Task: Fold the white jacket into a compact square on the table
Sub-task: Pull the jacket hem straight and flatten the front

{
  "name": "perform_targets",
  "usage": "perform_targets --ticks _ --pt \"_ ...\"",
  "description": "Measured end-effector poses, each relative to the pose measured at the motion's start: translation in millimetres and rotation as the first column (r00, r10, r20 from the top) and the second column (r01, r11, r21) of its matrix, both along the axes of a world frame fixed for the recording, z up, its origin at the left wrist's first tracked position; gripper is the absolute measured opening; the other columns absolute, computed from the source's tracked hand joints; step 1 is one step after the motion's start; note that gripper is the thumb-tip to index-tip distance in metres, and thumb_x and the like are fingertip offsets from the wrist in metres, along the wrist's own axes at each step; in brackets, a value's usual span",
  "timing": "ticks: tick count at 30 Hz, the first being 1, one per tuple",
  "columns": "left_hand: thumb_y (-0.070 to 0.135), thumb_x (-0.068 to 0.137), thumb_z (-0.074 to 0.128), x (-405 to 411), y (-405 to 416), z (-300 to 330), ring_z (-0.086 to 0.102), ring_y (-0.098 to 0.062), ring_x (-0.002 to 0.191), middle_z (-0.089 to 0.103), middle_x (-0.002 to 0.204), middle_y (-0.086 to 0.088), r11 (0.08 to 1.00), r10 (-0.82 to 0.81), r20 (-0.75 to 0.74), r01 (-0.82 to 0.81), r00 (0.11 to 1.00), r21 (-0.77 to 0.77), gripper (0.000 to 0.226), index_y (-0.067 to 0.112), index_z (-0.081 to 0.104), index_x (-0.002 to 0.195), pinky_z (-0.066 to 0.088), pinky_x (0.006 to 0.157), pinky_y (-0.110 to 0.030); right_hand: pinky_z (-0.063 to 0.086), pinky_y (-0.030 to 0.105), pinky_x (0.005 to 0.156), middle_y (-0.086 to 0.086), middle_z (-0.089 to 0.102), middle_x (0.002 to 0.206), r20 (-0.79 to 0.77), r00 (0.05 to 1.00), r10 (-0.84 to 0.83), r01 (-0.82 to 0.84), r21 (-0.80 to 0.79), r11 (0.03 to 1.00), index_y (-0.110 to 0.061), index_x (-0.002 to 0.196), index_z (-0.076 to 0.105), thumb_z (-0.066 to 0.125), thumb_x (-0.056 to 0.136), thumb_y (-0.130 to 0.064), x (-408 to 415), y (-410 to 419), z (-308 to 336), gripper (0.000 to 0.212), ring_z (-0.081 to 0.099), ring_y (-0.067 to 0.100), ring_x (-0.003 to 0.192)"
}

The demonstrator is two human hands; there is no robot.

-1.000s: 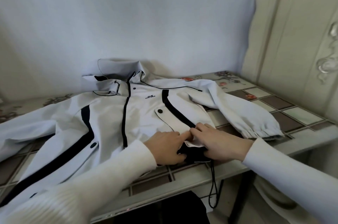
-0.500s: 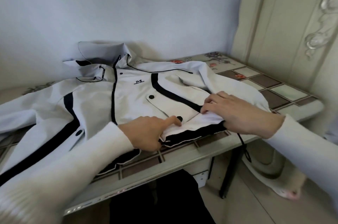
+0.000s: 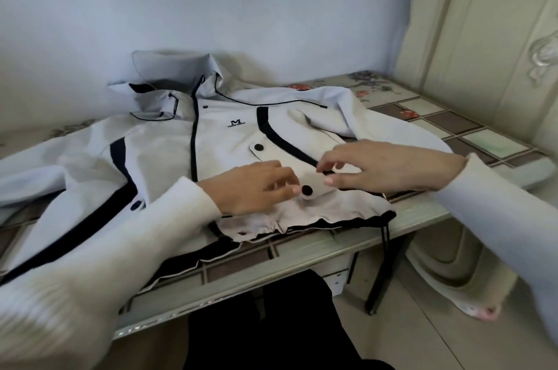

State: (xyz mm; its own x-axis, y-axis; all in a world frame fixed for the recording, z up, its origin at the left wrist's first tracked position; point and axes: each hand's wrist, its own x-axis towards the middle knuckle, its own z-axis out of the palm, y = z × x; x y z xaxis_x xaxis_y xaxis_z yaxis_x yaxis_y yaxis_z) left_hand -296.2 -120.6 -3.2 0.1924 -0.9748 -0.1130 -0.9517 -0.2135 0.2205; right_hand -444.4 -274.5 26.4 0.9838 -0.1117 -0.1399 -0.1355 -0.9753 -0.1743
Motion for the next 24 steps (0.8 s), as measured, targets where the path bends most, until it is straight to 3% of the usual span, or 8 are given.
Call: perform_targets --ticks 3,5,7,13,18,24 --pt "0.04 0.096 0.042 19.4 1.6 2.4 0.045 -0.016 0.12 0.047 0.124 0.001 0.994 0.092 0.032 -0.09 0.995 -0.057 0.036 0.027 0.05 0.128 0.035 0.105 -0.032 0.035 0.02 0.091 0.002 0.059 0.12 0.061 0.998 0.016 -0.016 0.004 1.0 -0.016 0.123 0.056 0.047 0.096 -0.032 31.3 5.8 2.5 0.032 0.054 0.016 0.112" --pt "0.036 0.096 0.044 34.4 5.0 3.3 0.038 -0.019 0.128 0.043 0.134 -0.001 0.985 0.16 0.052 -0.156 0.986 -0.073 0.037 0.026 0.047 0.132 0.03 0.107 -0.032 0.038 0.025 0.096 0.004 0.059 0.123 0.068 0.997 0.025 -0.027 0.028 0.999 -0.015 0.124 0.055 0.048 0.096 -0.03 53.4 8.5 1.6 0.033 0.053 0.017 0.113" --pt "0.034 0.096 0.045 50.2 10.9 5.9 0.036 -0.021 0.131 0.039 0.139 -0.002 0.971 0.234 0.052 -0.23 0.971 -0.069 0.039 0.024 0.044 0.134 0.029 0.11 -0.033 0.039 0.028 0.097 0.005 0.057 0.126 0.062 0.997 0.039 -0.041 0.03 0.999 -0.014 0.126 0.054 0.048 0.096 -0.029 76.9 10.5 0.5 0.034 0.052 0.019 0.115" --pt "0.032 0.096 0.045 99.7 38.9 20.4 0.038 -0.023 0.131 0.038 0.142 -0.005 0.89 0.457 0.04 -0.456 0.889 -0.027 0.043 0.021 0.04 0.138 0.031 0.111 -0.037 0.032 0.019 0.082 0.008 0.055 0.128 0.021 0.997 0.072 -0.072 0.005 0.997 -0.012 0.125 0.054 0.049 0.095 -0.023 150.3 12.2 -0.8 0.033 0.052 0.023 0.115" --pt "0.031 0.097 0.044 135.8 57.4 29.9 0.036 -0.025 0.135 0.038 0.144 -0.009 0.811 0.577 0.085 -0.582 0.812 0.058 0.045 0.018 0.037 0.14 0.029 0.113 -0.038 0.038 0.031 0.098 0.008 0.05 0.134 -0.044 0.997 0.066 -0.068 -0.056 0.996 -0.014 0.13 0.05 0.048 0.095 -0.024 203.0 21.1 -0.8 0.037 0.048 0.025 0.12" --pt "0.041 0.095 0.045 170.1 54.3 26.1 0.033 -0.027 0.137 0.034 0.148 -0.01 0.755 0.64 0.122 -0.65 0.759 0.087 0.053 0.02 0.033 0.142 0.027 0.113 -0.038 0.035 0.034 0.103 0.01 0.043 0.141 -0.057 0.998 0.035 -0.039 -0.076 0.996 -0.016 0.138 0.042 0.046 0.096 -0.026 253.6 32.3 -8.4 0.044 0.041 0.026 0.13"
